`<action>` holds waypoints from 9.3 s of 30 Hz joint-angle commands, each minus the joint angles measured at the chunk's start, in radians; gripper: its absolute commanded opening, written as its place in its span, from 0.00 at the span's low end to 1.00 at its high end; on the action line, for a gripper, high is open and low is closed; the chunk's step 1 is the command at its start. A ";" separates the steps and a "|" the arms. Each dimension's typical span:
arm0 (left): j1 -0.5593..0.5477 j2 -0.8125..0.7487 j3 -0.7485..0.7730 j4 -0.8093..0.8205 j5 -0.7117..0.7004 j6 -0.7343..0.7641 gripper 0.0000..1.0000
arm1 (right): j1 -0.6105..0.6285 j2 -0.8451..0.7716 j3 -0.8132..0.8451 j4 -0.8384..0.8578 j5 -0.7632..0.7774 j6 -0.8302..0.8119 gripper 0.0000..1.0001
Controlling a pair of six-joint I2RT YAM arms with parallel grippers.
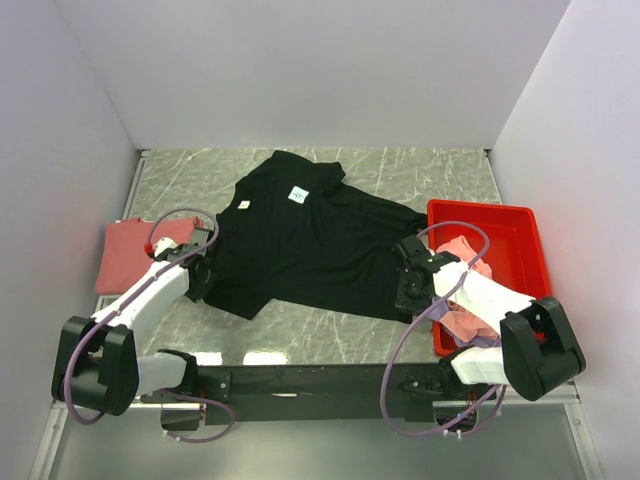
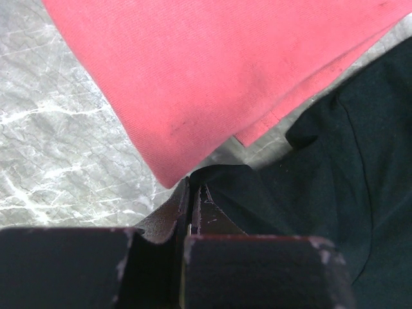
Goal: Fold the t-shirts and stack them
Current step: Flatten the tshirt out, then fold the tshirt
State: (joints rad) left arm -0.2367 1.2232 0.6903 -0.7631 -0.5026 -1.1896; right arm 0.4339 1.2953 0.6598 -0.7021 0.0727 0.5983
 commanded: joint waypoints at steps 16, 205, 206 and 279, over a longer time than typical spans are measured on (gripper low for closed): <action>0.005 -0.290 0.316 0.176 0.165 0.154 0.01 | -0.116 -0.412 0.417 0.092 0.041 -0.006 0.00; -0.202 0.323 0.563 0.096 -0.010 0.177 0.85 | -0.497 0.634 1.080 0.144 -0.185 -0.379 0.64; -0.200 0.323 0.569 0.106 -0.002 0.188 0.90 | -0.497 0.631 1.092 0.141 -0.198 -0.377 0.67; 0.033 0.588 0.720 0.338 0.297 0.378 1.00 | -0.489 1.000 1.397 -0.178 -0.180 -0.520 0.56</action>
State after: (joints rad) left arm -0.2005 1.8465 1.4406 -0.3874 -0.1612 -0.7879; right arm -0.0608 2.2883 2.0274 -0.8421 -0.0860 0.1322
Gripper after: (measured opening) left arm 0.995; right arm 0.567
